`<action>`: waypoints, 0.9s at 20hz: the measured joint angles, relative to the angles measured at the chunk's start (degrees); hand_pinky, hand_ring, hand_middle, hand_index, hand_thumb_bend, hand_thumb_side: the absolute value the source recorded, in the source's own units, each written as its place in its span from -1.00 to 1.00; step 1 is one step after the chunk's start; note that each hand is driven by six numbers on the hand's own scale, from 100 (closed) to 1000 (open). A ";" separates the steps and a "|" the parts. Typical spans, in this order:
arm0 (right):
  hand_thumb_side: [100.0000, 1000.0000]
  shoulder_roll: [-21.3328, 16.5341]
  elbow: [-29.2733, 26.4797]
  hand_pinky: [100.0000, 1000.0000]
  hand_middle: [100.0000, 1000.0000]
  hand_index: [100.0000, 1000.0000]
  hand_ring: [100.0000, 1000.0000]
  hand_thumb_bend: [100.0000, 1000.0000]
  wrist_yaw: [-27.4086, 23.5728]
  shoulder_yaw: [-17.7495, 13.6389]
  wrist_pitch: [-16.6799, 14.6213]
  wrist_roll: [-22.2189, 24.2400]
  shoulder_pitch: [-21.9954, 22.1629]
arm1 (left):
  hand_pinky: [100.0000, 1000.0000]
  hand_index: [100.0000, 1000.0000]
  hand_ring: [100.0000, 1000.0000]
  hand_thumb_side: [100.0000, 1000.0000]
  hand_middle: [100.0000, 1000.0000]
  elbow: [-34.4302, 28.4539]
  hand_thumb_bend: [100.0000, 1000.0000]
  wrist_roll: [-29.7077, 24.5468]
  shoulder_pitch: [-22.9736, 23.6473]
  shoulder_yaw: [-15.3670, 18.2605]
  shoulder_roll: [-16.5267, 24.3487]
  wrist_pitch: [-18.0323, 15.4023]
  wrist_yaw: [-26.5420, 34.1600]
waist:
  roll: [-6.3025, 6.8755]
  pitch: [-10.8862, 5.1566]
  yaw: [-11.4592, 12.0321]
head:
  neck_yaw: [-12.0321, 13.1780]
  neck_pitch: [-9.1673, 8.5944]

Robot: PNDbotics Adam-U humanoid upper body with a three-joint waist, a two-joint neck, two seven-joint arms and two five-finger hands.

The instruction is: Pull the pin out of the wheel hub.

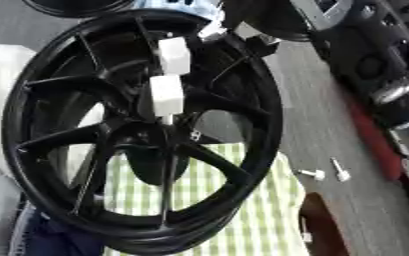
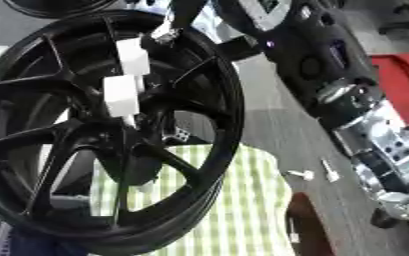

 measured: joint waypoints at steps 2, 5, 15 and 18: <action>-0.31 -0.01 0.18 0.58 0.52 0.64 0.51 -0.08 -0.55 0.00 0.49 -0.37 0.07 | 0.44 0.46 0.36 -0.20 0.05 -0.01 0.48 -0.02 0.00 0.00 0.00 0.02 -0.01 | -0.02 0.00 0.05 | 0.00 0.03; -0.30 -0.09 0.27 0.57 0.52 0.64 0.50 -0.10 -1.79 0.08 0.95 -0.39 0.32 | 0.45 0.46 0.34 -0.20 0.05 -0.01 0.48 -0.02 0.00 0.08 0.00 0.02 -0.01 | -0.06 0.00 0.05 | -0.07 0.11; -0.29 -0.94 -2.44 0.55 0.52 0.66 0.48 -0.08 -7.11 1.42 3.67 -0.53 2.37 | 0.44 0.46 0.33 -0.20 0.04 -0.03 0.47 0.00 -0.38 0.29 0.00 0.05 -0.01 | -0.28 0.00 0.13 | -0.20 0.56; -0.29 -0.95 -2.94 0.54 0.54 0.68 0.48 -0.08 -8.27 1.72 4.28 -0.37 3.00 | 0.44 0.46 0.33 -0.20 0.04 -0.04 0.47 0.00 -0.70 0.28 0.00 0.06 0.01 | -0.24 0.00 0.31 | -0.28 0.56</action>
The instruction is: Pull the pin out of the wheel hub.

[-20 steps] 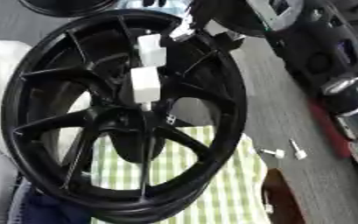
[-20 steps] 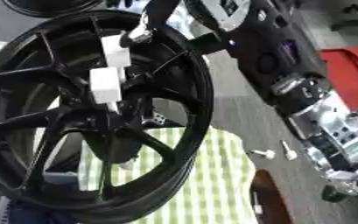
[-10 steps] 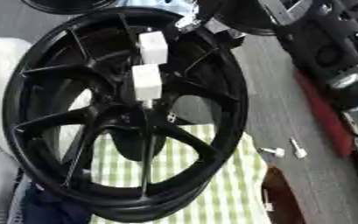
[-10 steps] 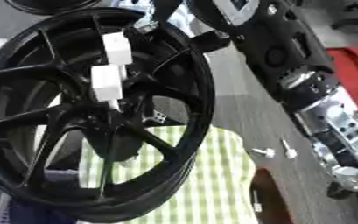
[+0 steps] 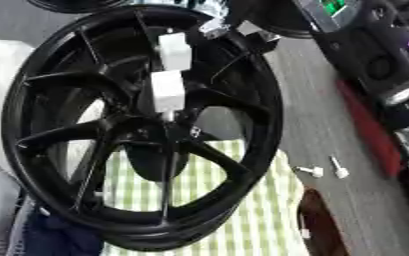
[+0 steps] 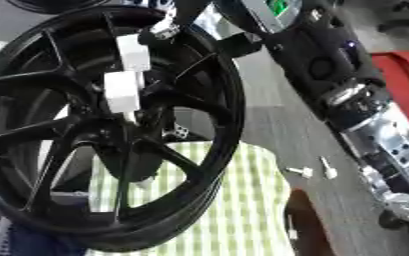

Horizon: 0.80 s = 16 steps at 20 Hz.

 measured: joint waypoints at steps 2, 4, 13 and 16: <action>-0.29 -0.01 -0.10 0.54 0.54 0.68 0.48 -0.06 -0.59 0.13 0.27 0.16 0.24 | 0.44 0.46 0.33 -0.21 0.04 0.00 0.47 0.00 -0.14 0.00 0.00 0.00 0.00 | 0.00 0.00 0.06 | -0.04 0.00; -0.30 -0.02 -0.21 0.54 0.54 0.68 0.48 -0.05 -0.91 0.13 0.49 0.08 0.27 | 0.44 0.45 0.33 -0.21 0.04 -0.01 0.48 0.00 -0.37 0.00 0.00 0.01 0.01 | -0.01 0.00 0.12 | -0.07 0.00; -0.31 -0.03 0.06 0.54 0.54 0.67 0.48 -0.02 -0.28 0.46 0.64 -0.40 1.31 | 0.44 0.45 0.33 -0.21 0.03 -0.05 0.48 -0.07 -0.72 -0.02 0.00 0.09 0.16 | -0.12 0.00 0.79 | -0.44 0.00; -0.32 -0.04 0.42 0.54 0.53 0.67 0.48 0.00 0.25 0.46 0.51 -0.58 1.74 | 0.44 0.45 0.33 -0.21 0.03 -0.07 0.48 -0.08 -0.89 -0.02 0.00 0.10 0.17 | -0.13 0.00 0.96 | -0.68 0.00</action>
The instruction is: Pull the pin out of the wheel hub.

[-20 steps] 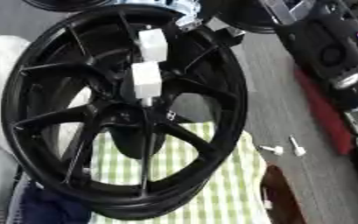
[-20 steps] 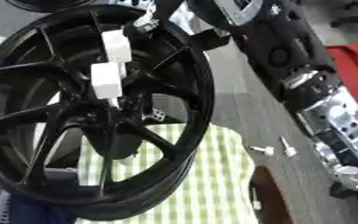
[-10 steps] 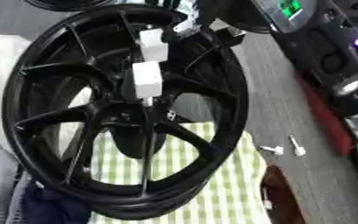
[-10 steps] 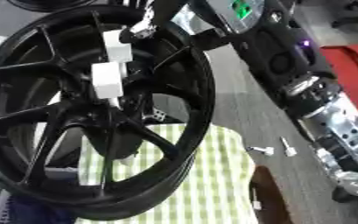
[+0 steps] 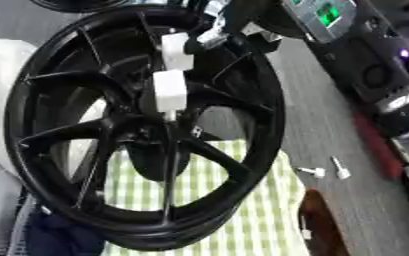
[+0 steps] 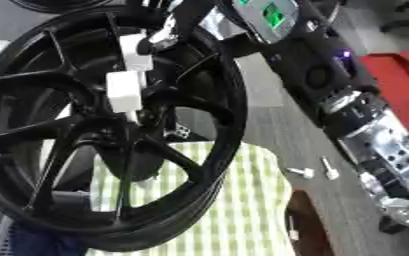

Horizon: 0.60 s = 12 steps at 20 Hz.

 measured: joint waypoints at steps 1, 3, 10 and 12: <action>-0.32 0.00 0.14 0.54 0.53 0.67 0.48 0.00 0.23 0.00 0.02 -0.08 0.04 | 0.44 0.45 0.33 -0.21 0.03 -0.02 0.48 0.00 -0.01 0.00 0.00 0.00 0.00 | 0.00 0.00 0.07 | -0.09 0.00; -0.33 -0.01 0.36 0.53 0.53 0.66 0.48 0.01 0.53 0.00 0.05 -0.16 0.05 | 0.44 0.45 0.33 -0.21 0.03 -0.06 0.48 0.00 -0.02 -0.01 0.00 0.00 0.00 | 0.00 0.00 0.14 | -0.21 0.00; -0.32 -0.02 1.47 0.53 0.52 0.66 0.47 0.02 1.25 0.02 0.15 -0.31 0.99 | 0.44 0.45 0.33 -0.22 0.03 -0.35 0.48 0.00 -0.49 -0.17 -0.01 0.01 0.00 | 0.03 0.24 0.71 | -0.28 0.00; -0.32 -0.02 1.82 0.52 0.52 0.66 0.47 0.01 1.39 0.04 0.12 -0.33 1.06 | 0.44 0.45 0.33 -0.22 0.03 -0.44 0.49 0.01 -0.59 -0.25 -0.01 0.02 0.01 | 0.01 0.25 0.85 | -0.27 0.00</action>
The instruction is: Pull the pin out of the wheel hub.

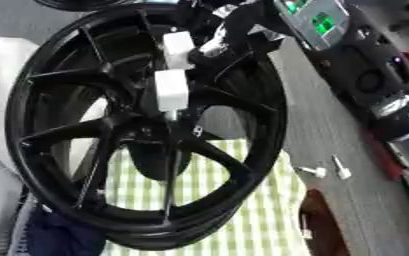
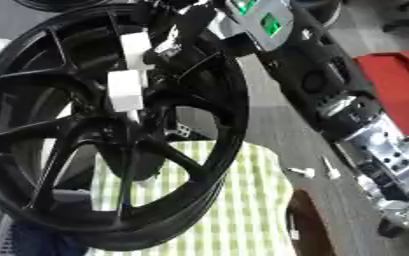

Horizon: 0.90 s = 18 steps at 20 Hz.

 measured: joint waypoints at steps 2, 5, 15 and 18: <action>-0.32 0.00 0.31 0.52 0.51 0.66 0.47 0.01 0.02 0.01 -0.01 -0.01 0.25 | 0.44 0.45 0.33 -0.22 0.03 -0.19 0.49 0.06 -0.13 -0.06 0.00 0.06 0.01 | -0.02 0.00 0.23 | 0.03 0.00; -0.32 0.00 0.67 0.52 0.50 0.65 0.46 0.01 0.02 0.05 0.00 -0.02 0.40 | 0.44 0.44 0.32 -0.22 0.02 -0.26 0.49 0.15 -0.50 -0.06 0.00 0.15 0.03 | -0.07 0.01 0.38 | 0.07 0.00; -0.34 0.01 1.34 0.50 0.44 0.60 0.43 -0.02 0.01 0.37 0.51 -0.66 0.91 | 0.43 0.44 0.32 -0.23 0.02 -0.54 0.49 0.40 -0.97 -0.07 -0.01 0.44 0.06 | -0.41 0.01 1.06 | 0.42 0.00; -0.35 0.01 1.35 0.49 0.41 0.58 0.42 -0.03 -0.03 0.54 0.76 -0.90 0.96 | 0.43 0.44 0.32 -0.24 0.02 -0.54 0.49 0.47 -1.04 -0.07 -0.01 0.53 0.03 | -0.50 0.01 1.23 | 0.59 0.00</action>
